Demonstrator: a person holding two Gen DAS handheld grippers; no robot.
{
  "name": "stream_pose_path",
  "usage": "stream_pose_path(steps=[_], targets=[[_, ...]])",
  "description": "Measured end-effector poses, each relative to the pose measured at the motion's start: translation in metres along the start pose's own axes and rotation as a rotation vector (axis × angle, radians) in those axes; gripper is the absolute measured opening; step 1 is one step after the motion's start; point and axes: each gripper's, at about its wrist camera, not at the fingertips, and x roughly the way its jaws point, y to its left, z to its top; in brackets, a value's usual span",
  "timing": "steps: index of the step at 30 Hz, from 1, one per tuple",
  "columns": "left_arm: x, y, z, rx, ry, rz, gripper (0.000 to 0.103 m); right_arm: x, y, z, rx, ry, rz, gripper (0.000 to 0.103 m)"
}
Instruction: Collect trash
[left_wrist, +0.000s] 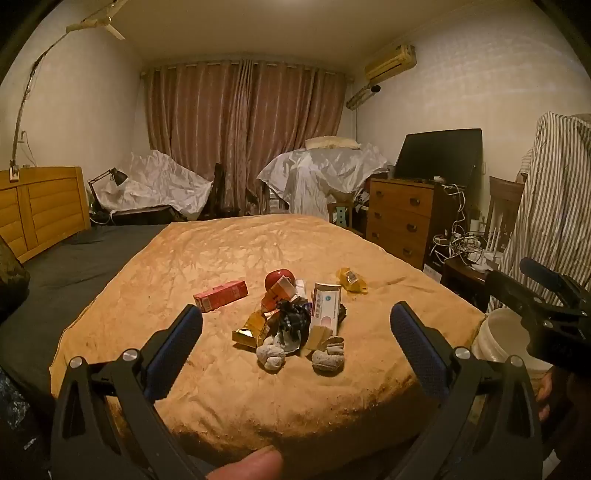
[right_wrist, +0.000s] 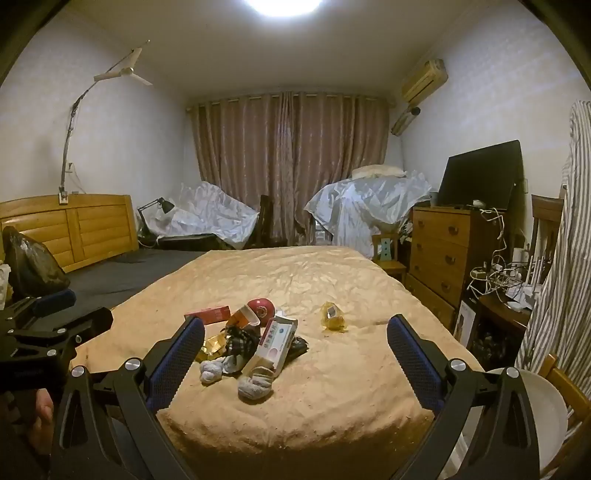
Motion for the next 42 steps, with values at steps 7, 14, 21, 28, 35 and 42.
stream_pose_path(steps=[7,14,21,28,35,42], targets=[[0.0032,0.004,-0.0046,0.001,-0.005,0.001,0.098,0.0014,0.0009,-0.0009,-0.004,0.005,-0.004,0.099],[0.0032,0.0016,-0.0024,0.005,0.011,0.005,0.098,0.0002,0.0001,-0.0004,-0.001,-0.004,0.001,0.099],[0.0033,0.0019,-0.0035,0.0,0.012,0.003,0.098,0.0021,0.0006,-0.0011,0.002,0.002,0.003,0.099],[0.0032,0.0029,-0.0052,0.0,0.015,0.003,0.098,0.0022,0.0007,-0.0012,0.004,0.005,0.005,0.099],[0.0038,0.0031,-0.0064,0.0,0.015,0.004,0.098,0.0011,0.0011,-0.0057,0.006,0.006,0.005,0.099],[0.0039,0.0027,-0.0053,0.001,0.018,0.006,0.098,0.0023,0.0005,-0.007,0.008,0.009,0.005,0.099]])
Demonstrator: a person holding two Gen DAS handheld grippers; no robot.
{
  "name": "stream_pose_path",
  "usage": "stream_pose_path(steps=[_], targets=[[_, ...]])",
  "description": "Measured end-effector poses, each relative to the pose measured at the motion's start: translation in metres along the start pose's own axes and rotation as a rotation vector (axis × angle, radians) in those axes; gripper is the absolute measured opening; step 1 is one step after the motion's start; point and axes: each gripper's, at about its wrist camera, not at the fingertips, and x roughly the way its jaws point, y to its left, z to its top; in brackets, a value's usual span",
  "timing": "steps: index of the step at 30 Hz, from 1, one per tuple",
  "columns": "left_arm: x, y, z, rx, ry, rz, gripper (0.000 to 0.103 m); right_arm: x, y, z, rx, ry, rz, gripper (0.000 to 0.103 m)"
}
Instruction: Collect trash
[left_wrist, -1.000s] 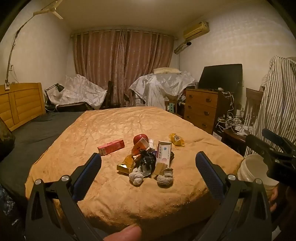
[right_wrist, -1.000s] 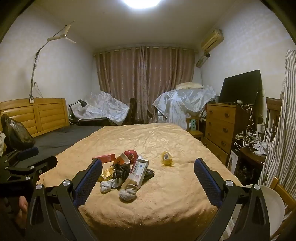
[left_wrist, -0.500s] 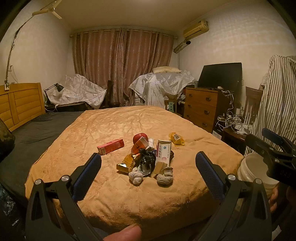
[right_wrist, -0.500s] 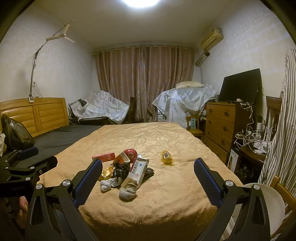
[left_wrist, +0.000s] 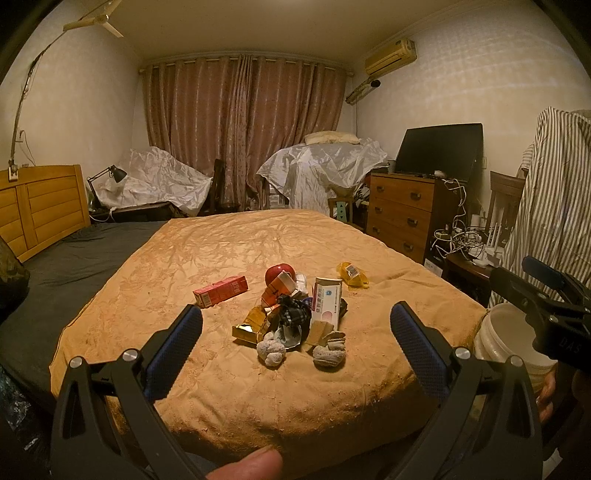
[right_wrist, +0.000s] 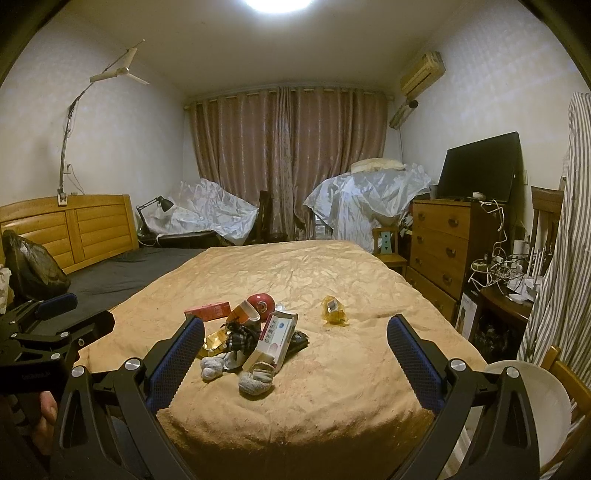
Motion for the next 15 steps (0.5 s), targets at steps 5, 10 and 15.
stream_pose_path(steps=[5,10,15], targets=[[0.002,-0.002,-0.001,0.0,0.003,-0.002,0.098,0.005,-0.002,-0.002,0.001,0.002,0.001,0.099],[0.003,-0.002,-0.005,-0.002,0.008,-0.003,0.098,0.005,0.002,-0.01,0.0,0.006,0.005,0.099],[0.008,-0.002,-0.015,-0.002,0.009,-0.002,0.098,0.012,0.004,-0.017,-0.001,0.012,0.01,0.099]])
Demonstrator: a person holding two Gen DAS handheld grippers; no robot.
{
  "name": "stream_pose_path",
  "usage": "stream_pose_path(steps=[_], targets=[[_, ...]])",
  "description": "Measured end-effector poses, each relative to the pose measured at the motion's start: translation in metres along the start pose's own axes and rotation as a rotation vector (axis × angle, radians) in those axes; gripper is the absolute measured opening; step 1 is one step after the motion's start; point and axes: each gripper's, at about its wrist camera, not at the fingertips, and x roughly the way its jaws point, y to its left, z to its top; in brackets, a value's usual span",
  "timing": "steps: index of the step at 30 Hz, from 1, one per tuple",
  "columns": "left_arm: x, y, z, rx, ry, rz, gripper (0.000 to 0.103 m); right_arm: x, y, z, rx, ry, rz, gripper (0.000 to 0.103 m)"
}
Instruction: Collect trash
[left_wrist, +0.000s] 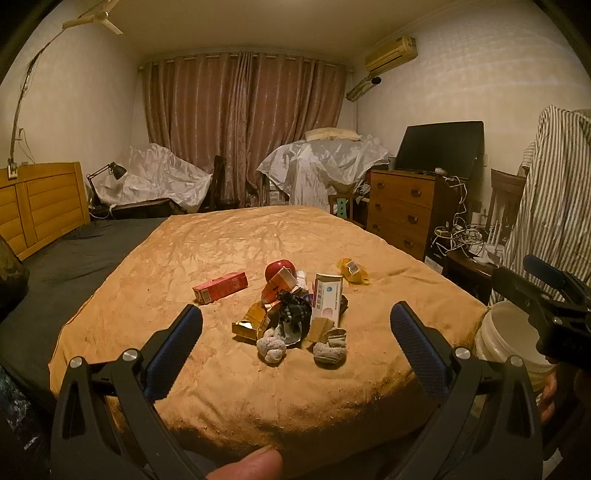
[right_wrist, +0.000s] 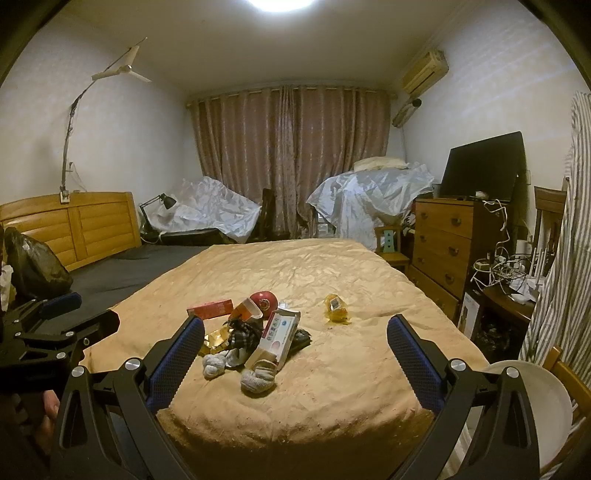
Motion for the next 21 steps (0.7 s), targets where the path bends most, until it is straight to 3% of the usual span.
stream_pose_path(steps=[21], targets=[[0.0012,0.0004,-0.0015,0.002,0.007,-0.001,0.098,0.0006,0.0005,0.0005,-0.002,0.003,0.001,0.099]])
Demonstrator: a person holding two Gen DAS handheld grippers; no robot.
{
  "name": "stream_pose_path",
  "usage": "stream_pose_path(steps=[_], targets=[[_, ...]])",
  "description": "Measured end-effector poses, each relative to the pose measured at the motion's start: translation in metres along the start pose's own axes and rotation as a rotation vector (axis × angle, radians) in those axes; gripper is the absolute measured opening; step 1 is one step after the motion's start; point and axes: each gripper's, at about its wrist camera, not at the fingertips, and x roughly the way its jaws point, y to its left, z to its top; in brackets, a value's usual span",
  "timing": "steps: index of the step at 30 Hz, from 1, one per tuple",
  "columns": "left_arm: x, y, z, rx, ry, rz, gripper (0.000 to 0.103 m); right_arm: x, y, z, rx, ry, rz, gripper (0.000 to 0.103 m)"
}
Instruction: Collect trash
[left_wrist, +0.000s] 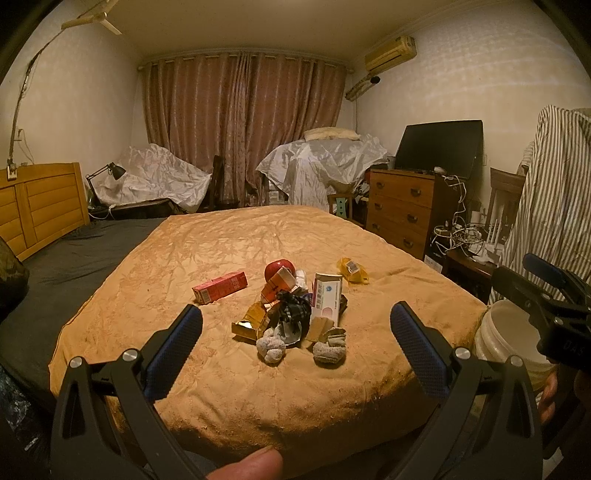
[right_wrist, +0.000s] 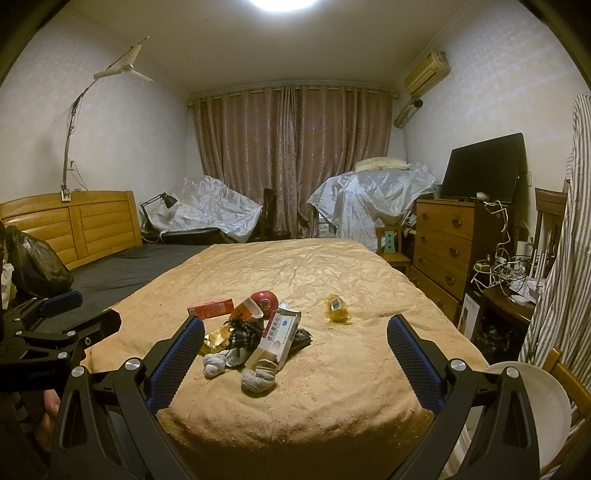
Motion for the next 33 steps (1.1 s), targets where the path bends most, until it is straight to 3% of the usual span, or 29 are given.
stream_pose_path(steps=[21,24,28,33], targets=[[0.003,0.005,0.0,0.0,0.013,0.004,0.098,0.0,0.002,-0.001,-0.016,0.008,0.003,0.099],[0.017,0.017,-0.004,0.009,0.052,0.006,0.098,0.004,0.005,-0.005,-0.041,0.03,0.002,0.099],[0.047,0.041,-0.018,0.013,0.117,0.012,0.098,0.031,0.002,-0.016,-0.033,0.109,0.069,0.099],[0.099,0.071,-0.049,0.016,0.284,0.024,0.098,0.079,0.001,-0.042,-0.011,0.244,0.153,0.099]])
